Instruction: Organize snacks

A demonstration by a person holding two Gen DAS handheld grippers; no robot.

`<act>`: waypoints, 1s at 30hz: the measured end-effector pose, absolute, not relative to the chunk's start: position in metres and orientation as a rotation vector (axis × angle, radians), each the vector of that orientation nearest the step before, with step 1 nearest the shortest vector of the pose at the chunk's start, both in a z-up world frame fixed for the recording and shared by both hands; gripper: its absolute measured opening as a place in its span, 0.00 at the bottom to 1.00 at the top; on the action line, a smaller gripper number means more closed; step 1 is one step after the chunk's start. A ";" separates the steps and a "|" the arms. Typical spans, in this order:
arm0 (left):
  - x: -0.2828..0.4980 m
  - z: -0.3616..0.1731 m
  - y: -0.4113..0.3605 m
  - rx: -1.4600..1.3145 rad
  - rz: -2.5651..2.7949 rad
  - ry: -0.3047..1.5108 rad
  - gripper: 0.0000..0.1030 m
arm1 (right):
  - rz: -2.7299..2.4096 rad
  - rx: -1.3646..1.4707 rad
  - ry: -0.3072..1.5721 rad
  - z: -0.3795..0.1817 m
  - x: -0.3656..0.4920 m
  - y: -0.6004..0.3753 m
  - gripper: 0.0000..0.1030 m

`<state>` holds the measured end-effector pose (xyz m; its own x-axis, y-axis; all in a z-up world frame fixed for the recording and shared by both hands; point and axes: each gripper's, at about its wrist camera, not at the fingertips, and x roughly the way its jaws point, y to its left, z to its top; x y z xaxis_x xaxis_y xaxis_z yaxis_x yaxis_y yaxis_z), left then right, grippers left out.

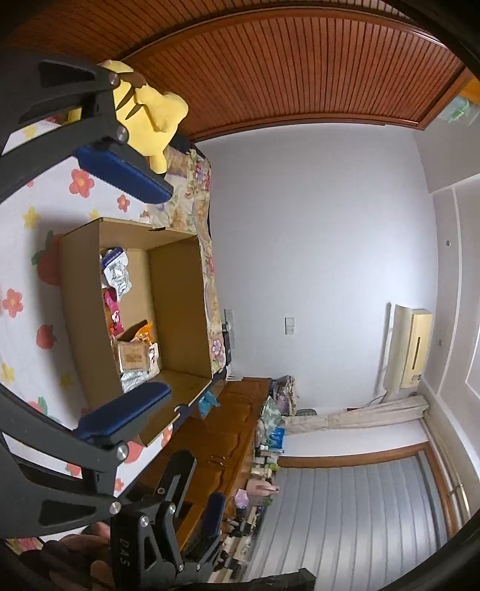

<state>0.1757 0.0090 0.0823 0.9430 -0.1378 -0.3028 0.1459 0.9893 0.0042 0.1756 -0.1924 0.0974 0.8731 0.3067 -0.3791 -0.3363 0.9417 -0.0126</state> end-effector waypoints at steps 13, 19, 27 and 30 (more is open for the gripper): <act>0.134 0.070 0.013 0.040 -0.115 0.334 0.97 | 0.324 -0.047 0.371 0.090 0.128 -0.201 1.00; 0.118 0.056 0.015 0.047 -0.085 0.358 0.97 | 0.312 -0.052 0.370 0.081 0.109 -0.200 1.00; 0.107 0.049 0.016 0.040 -0.076 0.372 0.97 | 0.318 -0.028 0.394 0.068 0.097 -0.203 1.00; 0.107 0.047 0.017 0.037 -0.081 0.378 0.97 | 0.320 -0.024 0.402 0.066 0.096 -0.203 1.00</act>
